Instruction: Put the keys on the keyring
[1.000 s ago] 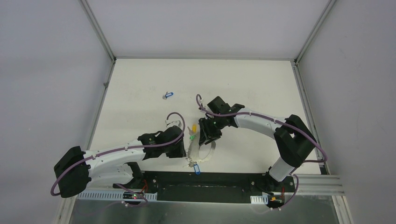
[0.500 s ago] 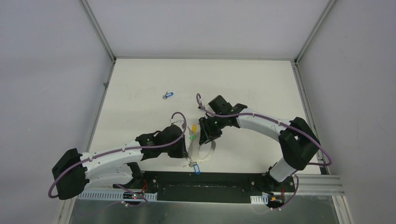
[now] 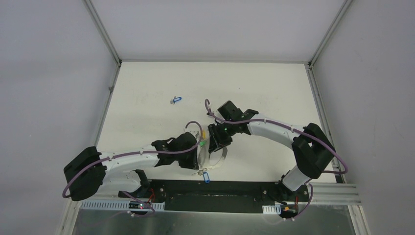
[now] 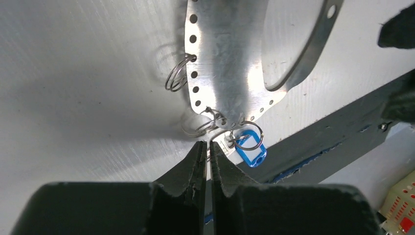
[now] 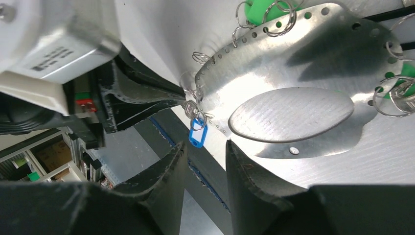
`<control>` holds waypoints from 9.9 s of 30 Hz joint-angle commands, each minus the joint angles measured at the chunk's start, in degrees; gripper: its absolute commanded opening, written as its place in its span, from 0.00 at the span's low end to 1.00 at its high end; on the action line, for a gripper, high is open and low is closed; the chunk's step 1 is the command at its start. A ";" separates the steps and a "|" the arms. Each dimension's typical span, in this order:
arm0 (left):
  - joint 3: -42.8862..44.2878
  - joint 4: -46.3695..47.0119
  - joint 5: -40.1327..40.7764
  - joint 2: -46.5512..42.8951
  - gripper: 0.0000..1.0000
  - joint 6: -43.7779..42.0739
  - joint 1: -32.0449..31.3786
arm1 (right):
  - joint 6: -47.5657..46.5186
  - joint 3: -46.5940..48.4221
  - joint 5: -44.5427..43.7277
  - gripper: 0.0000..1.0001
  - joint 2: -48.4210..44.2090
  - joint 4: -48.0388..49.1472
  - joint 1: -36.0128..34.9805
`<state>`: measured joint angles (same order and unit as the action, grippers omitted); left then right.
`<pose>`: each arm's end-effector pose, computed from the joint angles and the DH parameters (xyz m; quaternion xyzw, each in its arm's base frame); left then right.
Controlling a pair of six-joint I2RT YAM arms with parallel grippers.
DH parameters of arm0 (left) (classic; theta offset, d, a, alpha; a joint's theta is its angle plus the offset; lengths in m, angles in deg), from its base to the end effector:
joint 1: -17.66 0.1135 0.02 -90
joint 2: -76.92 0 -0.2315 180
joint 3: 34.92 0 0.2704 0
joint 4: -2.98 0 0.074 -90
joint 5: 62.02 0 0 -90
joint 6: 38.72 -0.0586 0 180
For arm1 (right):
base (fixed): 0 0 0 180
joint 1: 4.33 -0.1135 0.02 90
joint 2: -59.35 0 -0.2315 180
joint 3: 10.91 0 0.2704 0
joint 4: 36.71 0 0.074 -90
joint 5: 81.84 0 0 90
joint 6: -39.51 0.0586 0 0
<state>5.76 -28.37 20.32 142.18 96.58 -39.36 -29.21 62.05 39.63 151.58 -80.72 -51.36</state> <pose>0.1257 -0.2081 0.1019 0.1169 0.9470 -0.2677 0.1336 0.2094 0.2696 0.1448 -0.2698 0.8990 0.3432 0.0359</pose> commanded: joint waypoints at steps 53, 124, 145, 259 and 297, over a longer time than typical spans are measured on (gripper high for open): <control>-12.93 18.33 1.68 -8.87 0.47 0.26 1.73 | -6.08 -3.08 -5.72 0.49 -9.31 6.00 -6.43; 31.28 -16.56 -6.61 -15.27 0.00 -53.35 1.72 | -11.53 -18.24 4.84 0.70 -38.48 36.66 1.24; 19.96 4.80 -14.62 -23.59 0.00 -54.19 1.67 | -12.84 -21.27 20.03 0.35 -34.21 55.66 0.54; 17.77 -22.72 5.22 -51.90 0.00 -53.21 1.64 | 1.03 63.62 -12.61 0.50 48.97 22.51 2.36; 24.17 -27.91 10.52 -53.85 0.00 -47.49 1.63 | 26.85 59.94 -18.90 0.16 54.76 22.55 3.31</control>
<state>26.16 -58.62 27.60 88.10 49.52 -37.76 -10.41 130.33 14.60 214.27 -49.92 -49.96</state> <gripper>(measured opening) 0.009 0.163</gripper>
